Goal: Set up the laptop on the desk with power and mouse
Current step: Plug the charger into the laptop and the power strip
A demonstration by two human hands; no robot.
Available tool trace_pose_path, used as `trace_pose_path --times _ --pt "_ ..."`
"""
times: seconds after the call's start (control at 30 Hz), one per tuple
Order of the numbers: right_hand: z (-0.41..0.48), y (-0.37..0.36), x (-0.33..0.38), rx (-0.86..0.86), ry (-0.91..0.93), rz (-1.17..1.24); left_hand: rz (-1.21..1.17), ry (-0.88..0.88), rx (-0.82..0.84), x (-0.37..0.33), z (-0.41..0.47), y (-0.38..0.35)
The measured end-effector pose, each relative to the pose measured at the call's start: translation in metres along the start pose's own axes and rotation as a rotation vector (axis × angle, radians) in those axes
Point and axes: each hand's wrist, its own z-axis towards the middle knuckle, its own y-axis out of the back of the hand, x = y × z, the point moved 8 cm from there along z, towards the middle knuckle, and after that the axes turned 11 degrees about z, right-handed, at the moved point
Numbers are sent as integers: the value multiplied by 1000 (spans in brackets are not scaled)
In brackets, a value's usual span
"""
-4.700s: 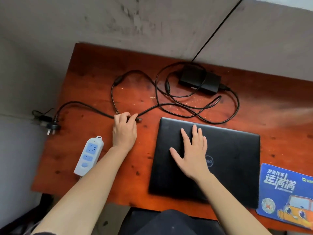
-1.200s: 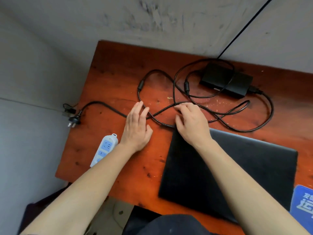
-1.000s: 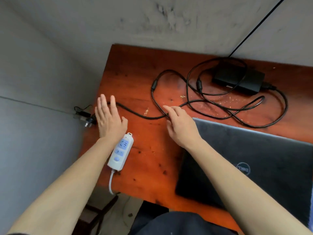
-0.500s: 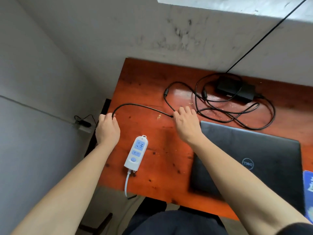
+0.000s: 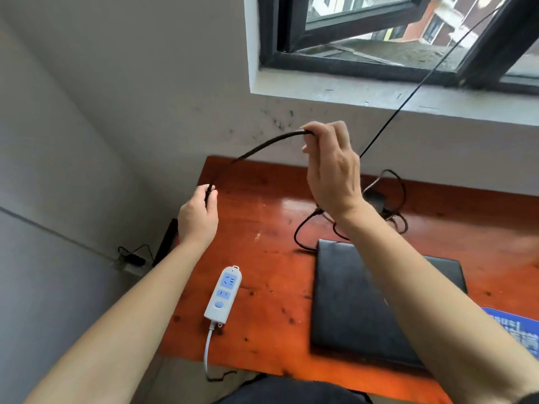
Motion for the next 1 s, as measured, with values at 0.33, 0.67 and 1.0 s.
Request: trace_pose_path --times 0.33,0.67,1.0 --pt "-131 -19 -102 525 -479 -104 -110 240 83 4 -27 -6" --pt "-229 -72 -106 305 -1361 500 103 71 89 23 -63 10" --pt "-181 -102 -41 623 -585 67 270 -686 5 -21 -93 26"
